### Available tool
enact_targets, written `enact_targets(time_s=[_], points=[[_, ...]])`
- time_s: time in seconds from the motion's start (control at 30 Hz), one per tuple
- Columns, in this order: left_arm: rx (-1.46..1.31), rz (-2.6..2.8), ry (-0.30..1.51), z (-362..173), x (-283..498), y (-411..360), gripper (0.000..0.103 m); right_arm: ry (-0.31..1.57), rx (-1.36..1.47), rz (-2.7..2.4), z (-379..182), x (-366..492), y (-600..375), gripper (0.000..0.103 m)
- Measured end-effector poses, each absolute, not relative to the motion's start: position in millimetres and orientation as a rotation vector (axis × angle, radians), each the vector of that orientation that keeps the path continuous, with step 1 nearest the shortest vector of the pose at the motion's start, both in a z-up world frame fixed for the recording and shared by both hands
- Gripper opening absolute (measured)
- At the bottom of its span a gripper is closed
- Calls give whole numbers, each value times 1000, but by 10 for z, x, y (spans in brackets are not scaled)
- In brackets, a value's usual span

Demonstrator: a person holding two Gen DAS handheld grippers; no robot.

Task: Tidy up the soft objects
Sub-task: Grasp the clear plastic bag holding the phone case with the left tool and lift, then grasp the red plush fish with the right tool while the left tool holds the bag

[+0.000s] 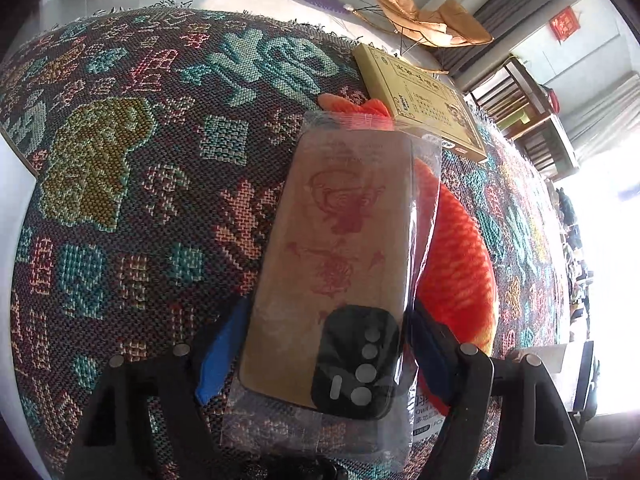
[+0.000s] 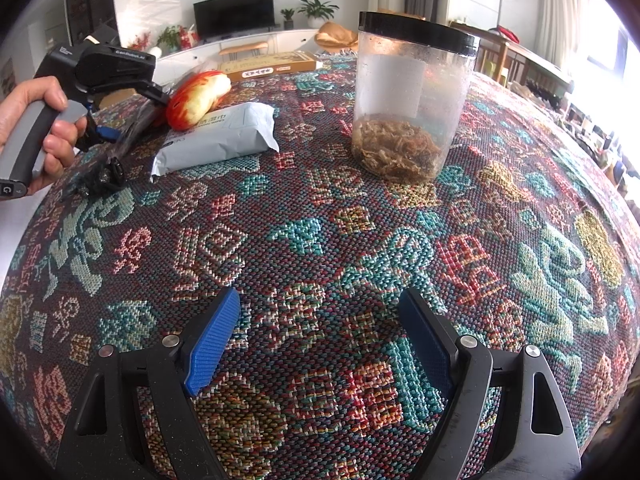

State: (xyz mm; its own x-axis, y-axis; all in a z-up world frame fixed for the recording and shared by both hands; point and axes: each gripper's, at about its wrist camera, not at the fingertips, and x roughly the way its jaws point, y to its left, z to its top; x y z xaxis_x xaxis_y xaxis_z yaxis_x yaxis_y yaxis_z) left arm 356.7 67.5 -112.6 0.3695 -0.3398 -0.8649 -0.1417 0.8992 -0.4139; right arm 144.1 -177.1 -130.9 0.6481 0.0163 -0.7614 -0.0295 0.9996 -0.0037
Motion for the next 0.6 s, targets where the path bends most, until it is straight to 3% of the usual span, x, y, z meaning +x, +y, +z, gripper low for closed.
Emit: enact_targets(time_s=[0.17,0.4,0.6], points=[[-457,-12,1102,-851,3257,1000,75,866,-16,25,-1308,1443,-1773,84],[-183,129,946,-239,2241,1080,75,865,-18,14,-1304,1438,-1745,84],[-168,176,988,-642,996,849,76,865,-11,10,-1298,1420,-1731,84]])
